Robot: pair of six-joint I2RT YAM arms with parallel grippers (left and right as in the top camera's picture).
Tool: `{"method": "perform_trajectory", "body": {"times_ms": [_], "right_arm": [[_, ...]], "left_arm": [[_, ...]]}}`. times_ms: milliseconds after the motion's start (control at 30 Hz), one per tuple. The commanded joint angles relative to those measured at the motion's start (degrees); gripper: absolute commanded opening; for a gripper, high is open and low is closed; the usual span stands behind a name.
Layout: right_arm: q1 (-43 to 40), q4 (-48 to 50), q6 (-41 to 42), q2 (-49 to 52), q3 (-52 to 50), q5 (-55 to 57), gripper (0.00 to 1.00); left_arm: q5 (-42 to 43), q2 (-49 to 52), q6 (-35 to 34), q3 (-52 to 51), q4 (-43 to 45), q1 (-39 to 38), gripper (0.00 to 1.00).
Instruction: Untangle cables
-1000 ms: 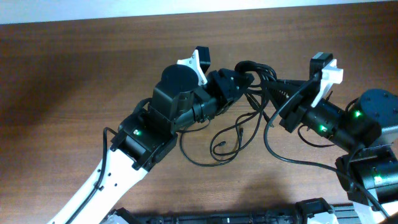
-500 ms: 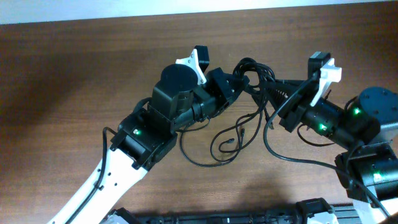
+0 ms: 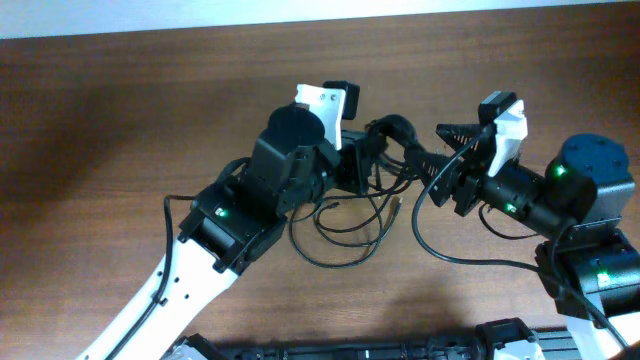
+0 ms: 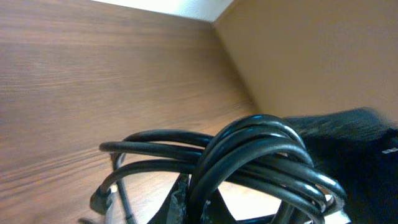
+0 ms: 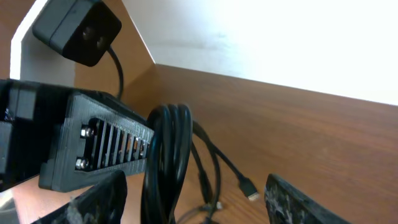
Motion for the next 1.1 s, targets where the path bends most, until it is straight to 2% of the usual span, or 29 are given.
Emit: {"method": "perform_trajectory", "body": {"times_ms": [0, 67, 133, 333, 367, 400, 433, 500, 700, 733, 800, 833, 967, 1067], "right_arm": [[-0.04, -2.71, -11.43, -0.17, 0.24, 0.76, 0.68], [-0.04, -5.25, -17.40, -0.17, 0.24, -2.19, 0.65], [-0.04, -6.08, -19.76, -0.15, 0.24, -5.68, 0.63], [0.00, -5.73, -20.87, 0.17, 0.24, -10.56, 0.62], [0.00, -5.75, -20.87, 0.22, 0.24, -11.06, 0.59], [0.00, -5.79, -20.85, 0.55, 0.24, -11.06, 0.49], [0.00, -5.99, -20.85, 1.16, 0.24, -11.06, 0.30], [0.00, -5.99, -20.85, 2.32, 0.24, -11.32, 0.24], [0.00, -5.77, -20.83, 5.09, 0.24, -13.16, 0.22], [0.00, -5.77, -20.83, 5.27, 0.24, -13.16, 0.19], [0.00, -5.77, -20.83, 5.29, 0.24, -13.11, 0.06], [0.00, -5.75, -20.83, 5.29, 0.24, -13.09, 0.04], [-0.02, -5.75, -20.00, 5.29, 0.24, -9.81, 0.04], [-0.02, -5.79, -15.50, 5.29, 0.24, -3.69, 0.04]], "left_arm": [[-6.19, 0.24, 6.08, 1.38, -1.92, 0.00, 0.00], [-6.21, 0.24, 6.08, 1.38, -2.10, 0.00, 0.00], [-6.21, 0.24, 6.05, 1.38, -2.05, 0.00, 0.00], [-6.21, 0.24, 5.77, 1.38, -2.05, 0.00, 0.00], [-6.19, 0.24, 5.60, 1.38, -2.01, -0.02, 0.00], [-6.05, 0.24, 5.57, 1.38, -1.88, -0.02, 0.00], [-5.97, 0.24, 5.35, 1.38, -1.81, -0.04, 0.00], [-5.77, 0.24, 5.35, 1.38, -1.79, -0.04, 0.00], [-5.11, 0.24, 5.38, 1.38, -1.81, -0.04, 0.00], [-5.16, 0.24, 5.38, 1.38, -1.81, -0.04, 0.00], [-5.38, 0.24, 5.38, 1.38, -1.81, -0.04, 0.00], [-5.90, 0.24, 5.38, 1.38, -1.84, -0.04, 0.00], [-9.33, 0.24, 5.35, 1.38, -2.32, 0.11, 0.00], [-9.42, 0.24, 3.82, 1.38, -2.29, 0.11, 0.00]]}}
